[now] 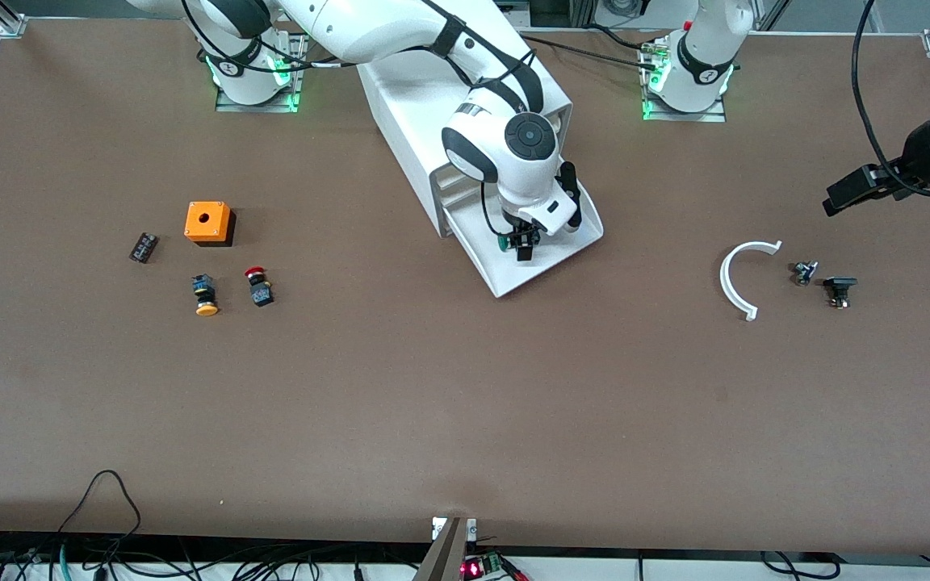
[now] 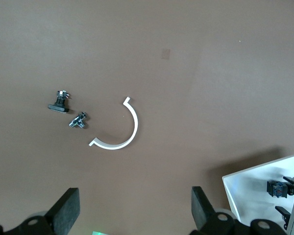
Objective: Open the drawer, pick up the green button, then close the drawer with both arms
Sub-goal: 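Lower the right gripper onto the green button and close on it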
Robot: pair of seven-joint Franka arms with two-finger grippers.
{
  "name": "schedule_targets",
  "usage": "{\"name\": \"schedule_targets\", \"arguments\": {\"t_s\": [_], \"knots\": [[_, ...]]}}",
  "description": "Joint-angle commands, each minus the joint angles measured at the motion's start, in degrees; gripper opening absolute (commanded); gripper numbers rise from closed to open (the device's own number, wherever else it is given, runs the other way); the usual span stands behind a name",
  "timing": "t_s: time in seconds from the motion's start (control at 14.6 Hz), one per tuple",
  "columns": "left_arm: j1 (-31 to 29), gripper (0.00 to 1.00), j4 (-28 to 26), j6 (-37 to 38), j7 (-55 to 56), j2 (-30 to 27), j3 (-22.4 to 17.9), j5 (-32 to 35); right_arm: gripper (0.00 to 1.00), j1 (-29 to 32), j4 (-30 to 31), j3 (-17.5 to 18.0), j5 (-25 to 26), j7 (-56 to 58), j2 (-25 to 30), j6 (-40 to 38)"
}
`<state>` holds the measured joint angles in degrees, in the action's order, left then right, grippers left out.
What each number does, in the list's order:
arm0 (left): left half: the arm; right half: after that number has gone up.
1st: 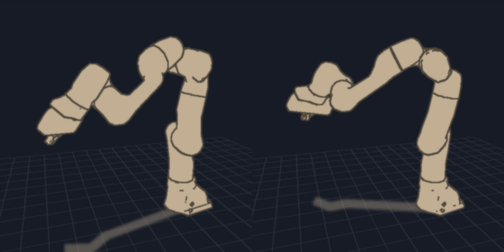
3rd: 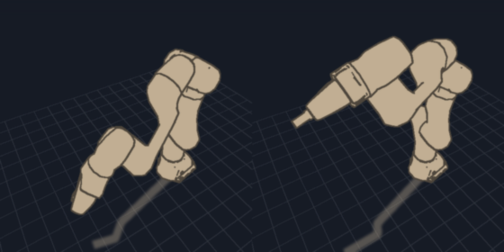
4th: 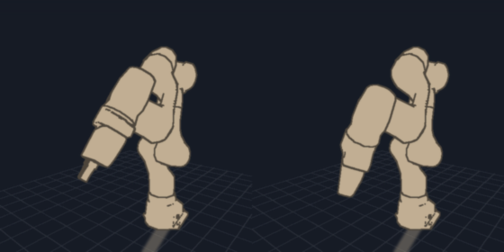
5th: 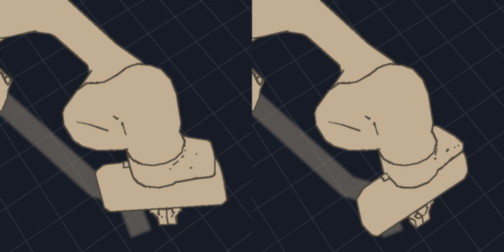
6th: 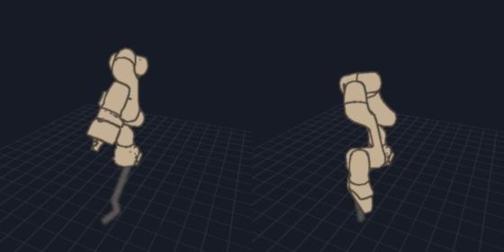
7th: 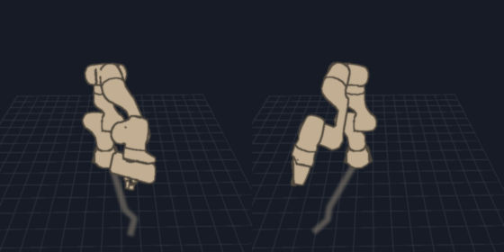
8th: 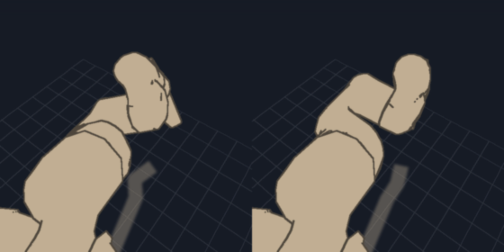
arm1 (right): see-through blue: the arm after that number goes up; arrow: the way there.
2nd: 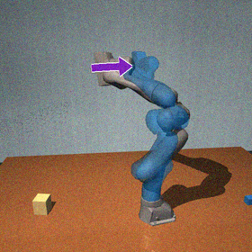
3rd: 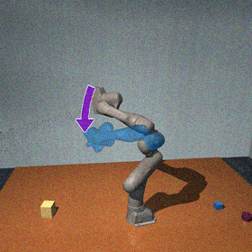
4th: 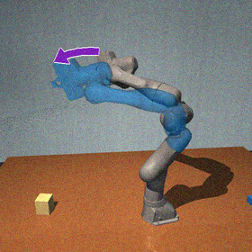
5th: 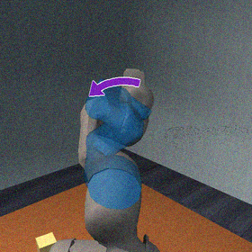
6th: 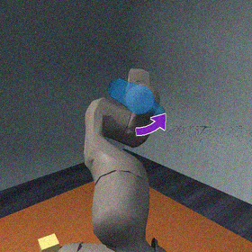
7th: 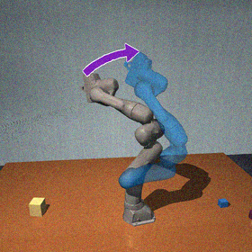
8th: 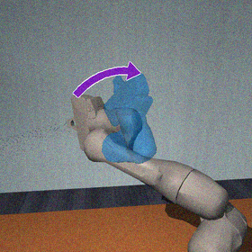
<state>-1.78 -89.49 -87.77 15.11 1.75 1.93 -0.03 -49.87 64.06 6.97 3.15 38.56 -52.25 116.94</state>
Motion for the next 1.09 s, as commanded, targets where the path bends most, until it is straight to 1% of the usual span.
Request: {"name": "schedule_targets", "arguments": {"t_s": [0.0,0.07,0.34,0.48,0.75,1.03], "knots": [[-0.24,1.00,-1.04,-2.75,0.27,-0.34,-0.35,1.00,0.87,-0.67,-2.10,-0.47,0.98,0.29,-1.27,-0.13],[-0.24,1.00,-1.39,-3.63,0.27,-0.17,-0.35,1.09,0.84,-0.67,-2.10,-0.47,0.98,0.20,-1.27,-0.13],[-0.24,1.00,-3.85,-6.88,-0.08,0.36,-0.35,1.35,0.59,-0.67,-2.10,-0.55,1.15,0.64,-1.27,-0.13],[-0.24,1.00,-3.85,-7.06,0.01,0.36,-0.26,0.83,0.49,-0.67,-2.10,-0.38,2.55,0.64,-1.19,-0.13],[-0.15,1.00,-3.85,-7.15,0.01,0.28,-0.26,0.74,0.39,-0.67,-2.10,-0.12,3.18,0.38,-1.27,-0.04],[-0.15,1.00,-3.85,-7.15,0.36,0.28,-0.26,0.74,0.35,-0.67,-2.10,-0.03,2.92,-0.85,-0.84,2.32]]}}
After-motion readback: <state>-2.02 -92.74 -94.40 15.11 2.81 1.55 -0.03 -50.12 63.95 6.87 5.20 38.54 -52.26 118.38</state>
